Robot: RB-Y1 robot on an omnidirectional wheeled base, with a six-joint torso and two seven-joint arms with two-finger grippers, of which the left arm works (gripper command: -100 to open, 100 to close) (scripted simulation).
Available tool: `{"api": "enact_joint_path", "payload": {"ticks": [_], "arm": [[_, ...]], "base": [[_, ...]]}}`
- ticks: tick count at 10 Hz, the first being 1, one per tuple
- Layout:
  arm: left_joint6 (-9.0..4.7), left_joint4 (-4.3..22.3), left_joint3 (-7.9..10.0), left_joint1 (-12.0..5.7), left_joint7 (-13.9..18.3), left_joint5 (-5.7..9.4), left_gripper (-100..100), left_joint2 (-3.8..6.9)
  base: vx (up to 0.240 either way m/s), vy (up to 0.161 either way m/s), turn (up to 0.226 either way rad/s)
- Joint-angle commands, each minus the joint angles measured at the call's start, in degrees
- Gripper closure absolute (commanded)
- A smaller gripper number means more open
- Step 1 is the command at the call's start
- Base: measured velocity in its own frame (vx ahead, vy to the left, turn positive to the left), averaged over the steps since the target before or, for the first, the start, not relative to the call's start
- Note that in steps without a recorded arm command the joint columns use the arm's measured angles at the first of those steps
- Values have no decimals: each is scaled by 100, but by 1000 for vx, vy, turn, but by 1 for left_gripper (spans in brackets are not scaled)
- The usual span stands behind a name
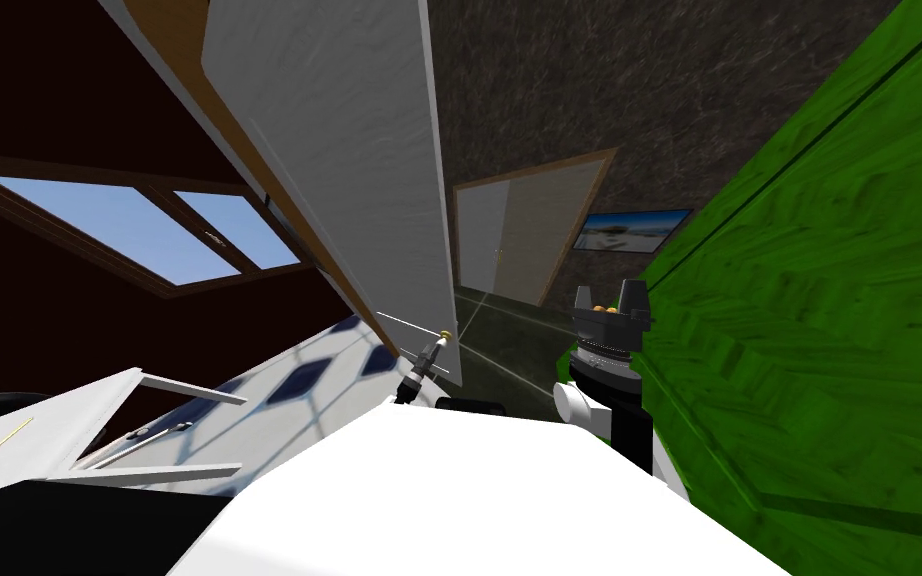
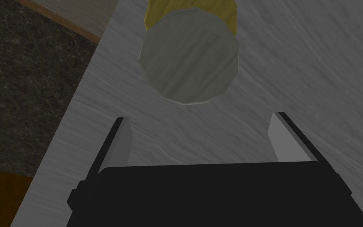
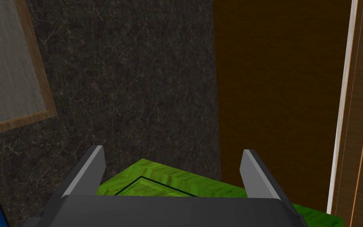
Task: Push the door open
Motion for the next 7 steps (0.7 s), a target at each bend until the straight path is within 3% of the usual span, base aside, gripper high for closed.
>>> {"api": "enact_joint_path", "payload": {"ticks": [1, 6, 7], "arm": [[-36, 24, 24, 12, -191, -38, -100, 31], [-181, 46, 179, 163, -1012, -306, -100, 245], [-181, 46, 179, 163, -1111, -306, -100, 245]], "base": [[-32, -38, 14], [-32, -37, 32], [-37, -30, 18]]}}
